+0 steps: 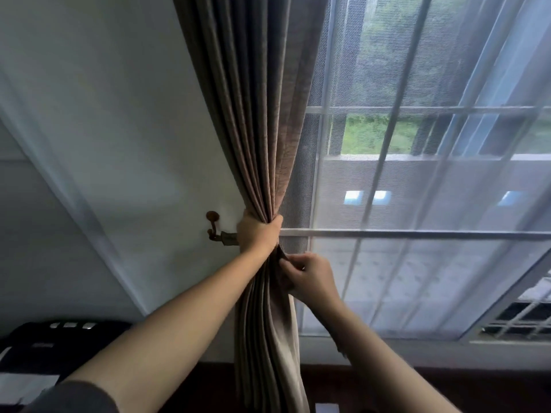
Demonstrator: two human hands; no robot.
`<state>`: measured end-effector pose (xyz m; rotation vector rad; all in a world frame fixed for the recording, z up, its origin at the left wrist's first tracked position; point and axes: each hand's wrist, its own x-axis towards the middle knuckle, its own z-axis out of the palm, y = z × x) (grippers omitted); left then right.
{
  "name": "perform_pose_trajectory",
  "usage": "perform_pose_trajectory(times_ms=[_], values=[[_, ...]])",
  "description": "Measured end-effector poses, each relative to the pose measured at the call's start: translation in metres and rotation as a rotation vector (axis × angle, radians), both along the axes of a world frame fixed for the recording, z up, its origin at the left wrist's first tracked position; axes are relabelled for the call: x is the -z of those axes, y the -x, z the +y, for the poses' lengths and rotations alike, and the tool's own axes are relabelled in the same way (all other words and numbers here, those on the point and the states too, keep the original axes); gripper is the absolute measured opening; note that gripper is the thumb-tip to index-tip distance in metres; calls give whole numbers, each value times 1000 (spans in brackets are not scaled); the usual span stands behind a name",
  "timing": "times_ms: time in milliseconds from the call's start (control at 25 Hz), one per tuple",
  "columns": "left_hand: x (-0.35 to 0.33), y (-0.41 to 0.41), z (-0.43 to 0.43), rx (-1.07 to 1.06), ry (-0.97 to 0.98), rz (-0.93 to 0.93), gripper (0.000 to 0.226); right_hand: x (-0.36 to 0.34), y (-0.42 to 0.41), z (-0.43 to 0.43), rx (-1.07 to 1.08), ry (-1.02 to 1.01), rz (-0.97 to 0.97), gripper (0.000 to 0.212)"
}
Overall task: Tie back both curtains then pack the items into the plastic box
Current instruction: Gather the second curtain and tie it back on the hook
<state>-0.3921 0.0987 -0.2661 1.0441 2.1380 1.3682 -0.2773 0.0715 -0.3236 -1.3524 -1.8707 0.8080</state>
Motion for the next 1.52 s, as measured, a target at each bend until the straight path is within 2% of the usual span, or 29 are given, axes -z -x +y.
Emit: perform_pose_trajectory(times_ms=[80,160,240,320,400,480,560,640,720,880,1000,1040,1160,1200,1280,1360,1440,1520], values=[[-7,3,0,66,200,191,55,7,9,-7,68,61,56,30],[-21,9,-2,158,361,386,52,6,11,-6,86,102,87,35],[-34,13,-5,243,414,429,42,1,11,-6,100,90,66,32],[-37,12,-8,255,411,361,37,0,13,-12,127,72,52,25],[-38,10,-8,237,378,201,32,-1,20,-26,137,57,114,23],[-42,10,-9,334,412,18,25,5,37,-40,155,44,228,21],[-47,13,-9,459,458,-78,25,15,58,-46,199,47,384,20],[-44,18,-6,470,425,-80,25,23,76,-47,274,113,561,23],[-41,25,-1,472,407,-51,34,28,88,-45,344,145,703,27],[-51,36,4,711,574,-71,37,33,94,-44,346,83,782,20],[-53,43,11,723,558,-113,62,39,101,-38,331,119,853,34],[-53,42,13,730,554,-119,65,40,103,-37,347,134,866,33],[-53,39,17,750,568,-99,68,34,99,-31,393,170,886,10],[-53,38,18,754,577,-102,72,30,96,-27,409,188,896,13],[-53,37,20,753,592,-109,79,25,93,-19,418,214,874,44],[-52,38,22,756,610,-92,78,25,94,-11,417,210,693,64],[-52,37,22,750,608,-53,75,26,95,-5,450,186,442,65],[-53,36,20,735,593,-11,72,24,97,-2,470,125,427,63]])
